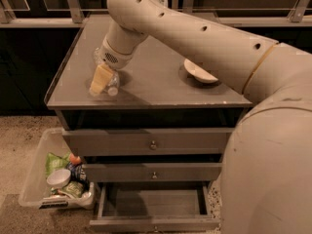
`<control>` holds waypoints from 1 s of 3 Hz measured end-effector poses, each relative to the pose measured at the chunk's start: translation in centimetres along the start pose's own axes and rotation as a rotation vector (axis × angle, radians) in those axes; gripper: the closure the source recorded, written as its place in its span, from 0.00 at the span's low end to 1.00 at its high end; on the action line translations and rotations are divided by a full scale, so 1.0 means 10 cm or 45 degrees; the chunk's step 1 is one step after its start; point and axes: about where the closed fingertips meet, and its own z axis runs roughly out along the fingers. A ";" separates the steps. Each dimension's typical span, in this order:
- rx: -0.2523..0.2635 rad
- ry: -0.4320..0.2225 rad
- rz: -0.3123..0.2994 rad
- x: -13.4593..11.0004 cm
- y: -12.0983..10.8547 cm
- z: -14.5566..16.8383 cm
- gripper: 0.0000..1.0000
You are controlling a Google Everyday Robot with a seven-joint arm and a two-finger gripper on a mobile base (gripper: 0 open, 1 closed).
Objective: Place water bottle into bottom drawer
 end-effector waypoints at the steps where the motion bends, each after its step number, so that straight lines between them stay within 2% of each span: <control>1: 0.000 0.000 0.000 0.00 0.00 0.00 0.41; 3: 0.000 0.000 0.000 0.00 0.00 0.00 0.89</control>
Offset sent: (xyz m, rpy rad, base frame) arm 0.0000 0.0000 0.0000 0.0000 0.0000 0.0000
